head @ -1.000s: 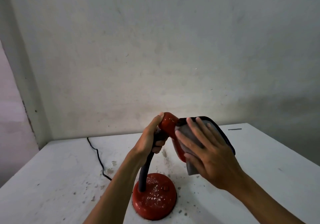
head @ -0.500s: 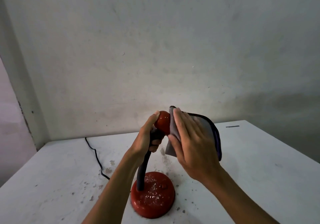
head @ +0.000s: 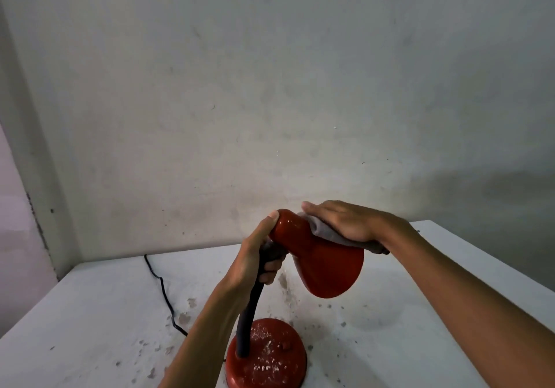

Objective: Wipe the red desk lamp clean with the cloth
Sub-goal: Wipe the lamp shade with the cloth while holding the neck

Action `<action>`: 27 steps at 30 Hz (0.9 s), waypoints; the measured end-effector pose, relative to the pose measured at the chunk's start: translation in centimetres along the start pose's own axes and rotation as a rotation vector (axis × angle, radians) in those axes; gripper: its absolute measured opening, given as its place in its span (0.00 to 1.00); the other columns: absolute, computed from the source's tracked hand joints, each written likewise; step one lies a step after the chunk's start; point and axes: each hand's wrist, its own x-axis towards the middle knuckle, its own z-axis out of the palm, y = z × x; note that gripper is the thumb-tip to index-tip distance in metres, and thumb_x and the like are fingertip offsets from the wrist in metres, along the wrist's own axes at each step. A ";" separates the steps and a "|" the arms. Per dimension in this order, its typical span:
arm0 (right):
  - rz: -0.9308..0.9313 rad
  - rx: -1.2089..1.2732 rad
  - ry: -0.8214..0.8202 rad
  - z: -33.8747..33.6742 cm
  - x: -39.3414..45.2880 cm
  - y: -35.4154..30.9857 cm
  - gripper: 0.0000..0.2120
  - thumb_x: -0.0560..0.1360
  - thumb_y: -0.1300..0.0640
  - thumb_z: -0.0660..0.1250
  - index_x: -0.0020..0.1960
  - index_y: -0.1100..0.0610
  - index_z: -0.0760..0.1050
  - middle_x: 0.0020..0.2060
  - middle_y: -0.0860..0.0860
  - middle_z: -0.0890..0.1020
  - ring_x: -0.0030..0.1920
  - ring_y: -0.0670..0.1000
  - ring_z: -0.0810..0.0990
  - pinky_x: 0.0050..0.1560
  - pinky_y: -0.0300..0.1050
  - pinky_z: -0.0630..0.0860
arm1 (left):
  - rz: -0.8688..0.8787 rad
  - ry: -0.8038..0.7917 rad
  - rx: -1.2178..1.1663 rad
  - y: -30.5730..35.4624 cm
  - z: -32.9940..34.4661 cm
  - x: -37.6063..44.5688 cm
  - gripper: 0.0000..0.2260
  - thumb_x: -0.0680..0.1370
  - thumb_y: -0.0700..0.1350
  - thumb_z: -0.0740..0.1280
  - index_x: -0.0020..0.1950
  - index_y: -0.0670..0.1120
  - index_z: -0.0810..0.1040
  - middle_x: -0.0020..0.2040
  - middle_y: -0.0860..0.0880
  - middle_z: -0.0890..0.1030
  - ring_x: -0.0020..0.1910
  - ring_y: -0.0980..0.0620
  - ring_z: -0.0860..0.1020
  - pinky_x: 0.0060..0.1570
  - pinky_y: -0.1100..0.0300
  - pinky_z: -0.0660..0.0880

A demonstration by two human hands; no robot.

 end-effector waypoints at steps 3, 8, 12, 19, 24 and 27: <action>0.076 0.020 -0.146 -1.0 1.7 -1.3 0.33 0.84 0.33 0.49 0.50 0.51 0.87 0.49 0.54 0.88 0.52 0.54 0.87 0.61 0.50 0.79 | 0.002 0.014 -0.004 0.0 -0.1 0.0 0.29 0.68 0.75 0.64 0.29 0.49 0.69 0.29 0.50 0.62 0.27 0.54 0.59 0.27 0.61 0.59; 0.044 -0.052 -0.016 0.0 0.9 -1.5 0.32 0.85 0.34 0.46 0.45 0.51 0.83 0.44 0.51 0.85 0.46 0.50 0.84 0.57 0.51 0.75 | -0.021 0.053 -0.028 0.3 -0.4 -0.1 0.28 0.69 0.73 0.64 0.28 0.50 0.68 0.28 0.50 0.63 0.26 0.54 0.58 0.26 0.62 0.59; -0.195 -0.326 0.335 3.5 -3.0 0.5 0.27 0.83 0.33 0.43 0.64 0.43 0.76 0.56 0.42 0.84 0.53 0.44 0.82 0.55 0.45 0.78 | -0.011 0.038 -0.029 0.5 -0.5 -0.2 0.29 0.70 0.73 0.63 0.29 0.49 0.63 0.28 0.51 0.63 0.26 0.53 0.57 0.25 0.61 0.57; -0.073 -0.111 0.166 2.0 -2.5 0.1 0.23 0.85 0.34 0.44 0.52 0.31 0.78 0.47 0.39 0.83 0.50 0.42 0.81 0.59 0.50 0.77 | 0.000 0.007 -0.018 0.4 -0.3 -0.7 0.28 0.69 0.72 0.64 0.31 0.48 0.63 0.29 0.51 0.63 0.26 0.54 0.58 0.24 0.64 0.59; 0.195 0.081 -0.181 -0.5 2.1 -0.9 0.29 0.83 0.31 0.50 0.59 0.45 0.85 0.56 0.49 0.87 0.56 0.49 0.85 0.70 0.54 0.74 | 0.012 0.015 0.000 0.4 -0.1 -0.6 0.26 0.71 0.72 0.62 0.28 0.51 0.69 0.27 0.53 0.67 0.25 0.55 0.60 0.24 0.65 0.62; 0.246 0.043 -0.192 -0.6 3.1 -1.4 0.30 0.82 0.30 0.53 0.64 0.49 0.83 0.60 0.51 0.85 0.59 0.51 0.84 0.68 0.51 0.74 | 0.013 0.018 -0.011 0.4 -0.4 -0.6 0.26 0.73 0.72 0.61 0.27 0.51 0.70 0.27 0.53 0.70 0.25 0.56 0.60 0.24 0.64 0.61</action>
